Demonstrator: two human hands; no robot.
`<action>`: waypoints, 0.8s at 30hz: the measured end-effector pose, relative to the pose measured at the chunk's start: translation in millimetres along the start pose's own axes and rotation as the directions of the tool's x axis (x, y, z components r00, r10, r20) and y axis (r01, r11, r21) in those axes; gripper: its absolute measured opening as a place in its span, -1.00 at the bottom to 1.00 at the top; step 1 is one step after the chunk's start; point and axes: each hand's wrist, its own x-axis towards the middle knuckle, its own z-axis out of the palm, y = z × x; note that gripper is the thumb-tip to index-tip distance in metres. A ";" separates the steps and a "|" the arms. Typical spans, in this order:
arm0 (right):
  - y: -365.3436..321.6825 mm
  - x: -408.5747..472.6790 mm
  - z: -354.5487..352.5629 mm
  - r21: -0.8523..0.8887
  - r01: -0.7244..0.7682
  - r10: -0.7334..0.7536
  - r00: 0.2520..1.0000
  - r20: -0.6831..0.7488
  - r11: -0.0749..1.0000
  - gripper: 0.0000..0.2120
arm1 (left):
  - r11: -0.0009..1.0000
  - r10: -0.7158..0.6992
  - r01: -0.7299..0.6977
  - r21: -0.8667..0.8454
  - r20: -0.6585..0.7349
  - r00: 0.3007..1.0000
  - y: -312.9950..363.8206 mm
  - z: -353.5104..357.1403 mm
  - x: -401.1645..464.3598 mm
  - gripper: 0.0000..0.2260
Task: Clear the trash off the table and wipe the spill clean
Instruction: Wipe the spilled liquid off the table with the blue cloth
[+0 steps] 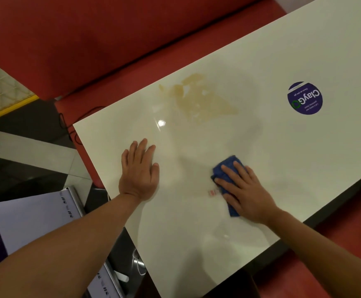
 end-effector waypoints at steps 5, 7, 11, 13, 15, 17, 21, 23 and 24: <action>25.1 95.4 -18.5 0.018 -0.328 0.327 0.937 -0.123 0.945 -0.48 | 1.000 -0.022 0.022 -0.011 0.033 0.999 1.0 -1.6 -0.3 -0.50; -11.0 131.0 -11.5 0.028 -0.272 0.273 0.947 -0.171 0.962 -0.51 | 1.000 -0.016 0.017 -0.020 0.032 0.999 0.6 -2.0 -0.8 -0.50; -80.7 97.9 11.9 0.048 0.051 -0.040 0.979 -0.197 0.998 -0.63 | 0.999 0.001 0.000 -0.038 0.026 1.000 -2.3 -2.6 -2.6 -0.50; -79.0 46.2 20.5 0.087 0.113 -0.096 0.978 -0.184 0.990 -0.69 | 0.999 -0.002 0.003 -0.037 0.019 1.000 -0.9 -2.7 -1.6 -0.51; -52.8 3.4 20.5 0.100 0.129 -0.109 0.978 -0.179 0.987 -0.73 | 1.000 -0.013 0.014 -0.028 0.017 1.000 1.6 -3.0 -1.0 -0.51; -12.7 -16.2 13.8 0.095 0.057 -0.040 0.985 -0.166 0.994 -0.71 | 0.999 -0.022 0.022 -0.024 0.015 1.000 3.9 -4.1 -1.0 -0.50; 44.4 10.0 -8.4 0.147 -0.244 0.268 0.948 -0.171 0.959 -0.63 | 1.000 -0.026 0.026 0.016 -0.008 1.000 8.8 -6.8 8.3 -0.52; 47.7 46.0 -15.1 0.160 -0.350 0.377 0.907 -0.189 0.923 -0.61 | 0.998 -0.040 0.041 0.039 -0.010 0.999 12.4 -10.6 26.7 -0.51; 44.1 67.0 -17.6 0.163 -0.385 0.413 0.888 -0.201 0.908 -0.61 | 0.998 -0.050 0.051 0.032 -0.011 0.999 15.4 -12.7 40.0 -0.50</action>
